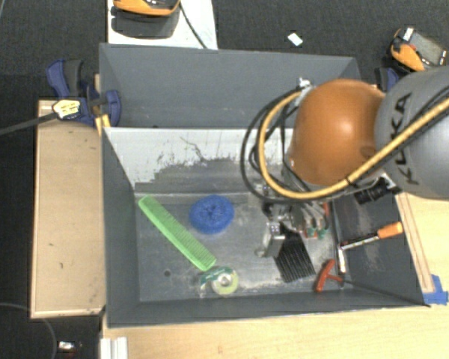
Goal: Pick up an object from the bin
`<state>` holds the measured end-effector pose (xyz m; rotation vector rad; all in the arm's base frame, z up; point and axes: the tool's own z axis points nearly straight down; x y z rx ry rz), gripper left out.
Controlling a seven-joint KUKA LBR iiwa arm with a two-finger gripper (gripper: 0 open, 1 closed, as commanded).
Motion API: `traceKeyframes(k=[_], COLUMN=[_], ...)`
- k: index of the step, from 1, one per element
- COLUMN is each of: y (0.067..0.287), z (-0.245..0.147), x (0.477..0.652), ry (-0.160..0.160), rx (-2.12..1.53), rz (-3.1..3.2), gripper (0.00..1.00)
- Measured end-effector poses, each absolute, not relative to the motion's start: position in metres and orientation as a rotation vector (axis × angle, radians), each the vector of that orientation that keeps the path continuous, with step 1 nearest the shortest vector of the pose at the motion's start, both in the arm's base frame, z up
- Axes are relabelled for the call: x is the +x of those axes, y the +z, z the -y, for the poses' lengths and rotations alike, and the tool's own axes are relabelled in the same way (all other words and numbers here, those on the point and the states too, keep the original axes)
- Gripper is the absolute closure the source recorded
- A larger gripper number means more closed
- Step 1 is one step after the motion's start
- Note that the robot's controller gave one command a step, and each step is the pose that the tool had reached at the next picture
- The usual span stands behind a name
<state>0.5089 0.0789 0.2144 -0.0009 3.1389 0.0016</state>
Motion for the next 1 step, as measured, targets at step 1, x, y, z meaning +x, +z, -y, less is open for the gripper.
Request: traceKeyframes(k=[1], y=[0.1442], z=[-0.1105], x=[0.5382], ry=[0.005], rx=[0.166], rz=[-3.13], gripper=[0.0])
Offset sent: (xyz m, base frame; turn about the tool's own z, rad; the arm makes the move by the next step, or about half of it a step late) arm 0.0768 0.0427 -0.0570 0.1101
